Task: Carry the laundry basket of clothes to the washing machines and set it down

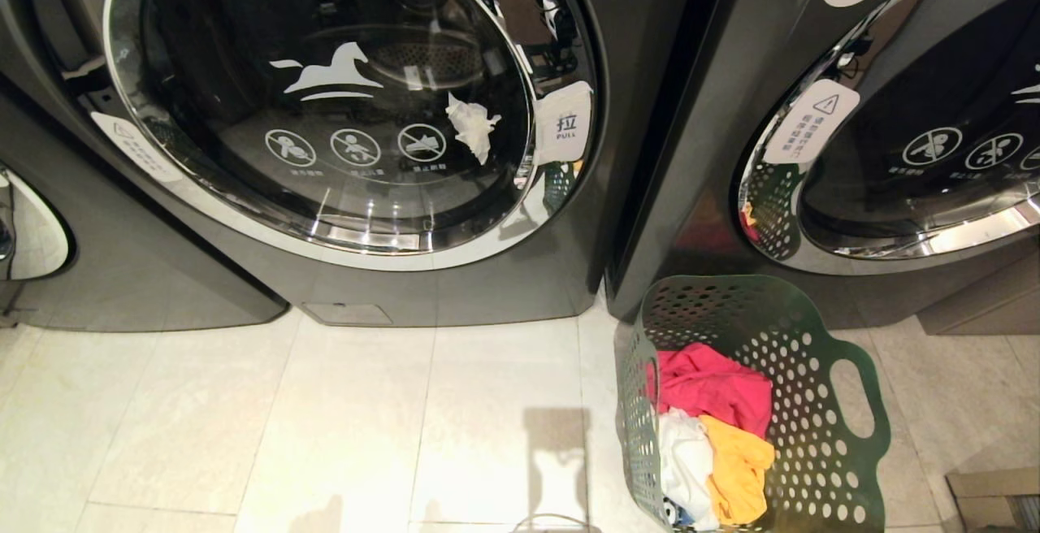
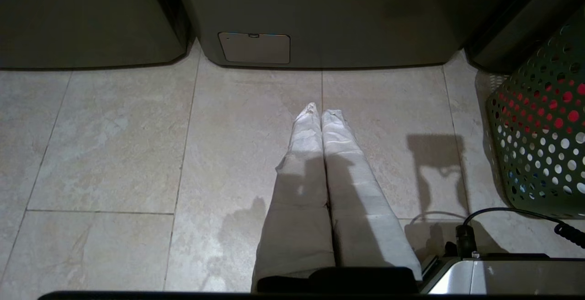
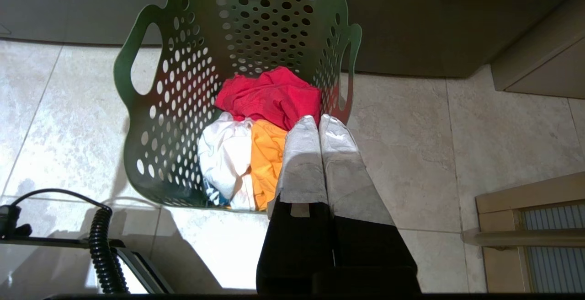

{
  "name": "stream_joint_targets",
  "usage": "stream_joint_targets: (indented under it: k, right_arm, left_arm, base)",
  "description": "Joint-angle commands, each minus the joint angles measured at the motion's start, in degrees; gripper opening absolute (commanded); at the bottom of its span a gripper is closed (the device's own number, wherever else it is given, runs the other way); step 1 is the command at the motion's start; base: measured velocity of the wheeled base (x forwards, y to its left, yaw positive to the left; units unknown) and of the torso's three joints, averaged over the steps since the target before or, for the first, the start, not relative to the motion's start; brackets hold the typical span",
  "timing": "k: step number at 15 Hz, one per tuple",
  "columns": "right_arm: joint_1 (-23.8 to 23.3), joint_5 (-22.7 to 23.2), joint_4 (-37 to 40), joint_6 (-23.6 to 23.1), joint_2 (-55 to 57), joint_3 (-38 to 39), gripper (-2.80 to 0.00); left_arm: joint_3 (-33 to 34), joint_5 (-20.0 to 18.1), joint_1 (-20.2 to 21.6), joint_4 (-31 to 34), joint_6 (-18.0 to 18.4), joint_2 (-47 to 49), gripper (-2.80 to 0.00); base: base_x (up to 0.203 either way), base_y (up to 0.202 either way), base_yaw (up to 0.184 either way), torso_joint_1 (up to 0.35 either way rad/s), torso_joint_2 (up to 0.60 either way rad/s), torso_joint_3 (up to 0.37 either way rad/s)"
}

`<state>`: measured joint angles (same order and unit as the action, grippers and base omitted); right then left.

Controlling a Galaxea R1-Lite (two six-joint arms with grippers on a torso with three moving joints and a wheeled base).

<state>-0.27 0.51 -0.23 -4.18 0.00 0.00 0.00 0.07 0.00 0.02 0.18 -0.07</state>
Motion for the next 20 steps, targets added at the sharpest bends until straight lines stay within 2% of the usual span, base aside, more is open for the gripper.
stream_joint_targets:
  k: [1, 20]
  right_arm:
    - [0.0, 0.02, -0.03, -0.04, 0.09, 0.0, -2.8]
    - [0.0, 0.02, -0.03, -0.04, 0.09, 0.0, -2.8]
  left_arm:
    - [0.0, 0.01, 0.0, -0.02, -0.01, 0.07, -2.8]
    - [0.0, 0.01, 0.0, -0.02, -0.01, 0.07, -2.8]
  base:
    - [0.0, 0.0, 0.0, 0.0, 0.0, 0.0]
    - [0.0, 0.0, 0.0, 0.0, 0.0, 0.0]
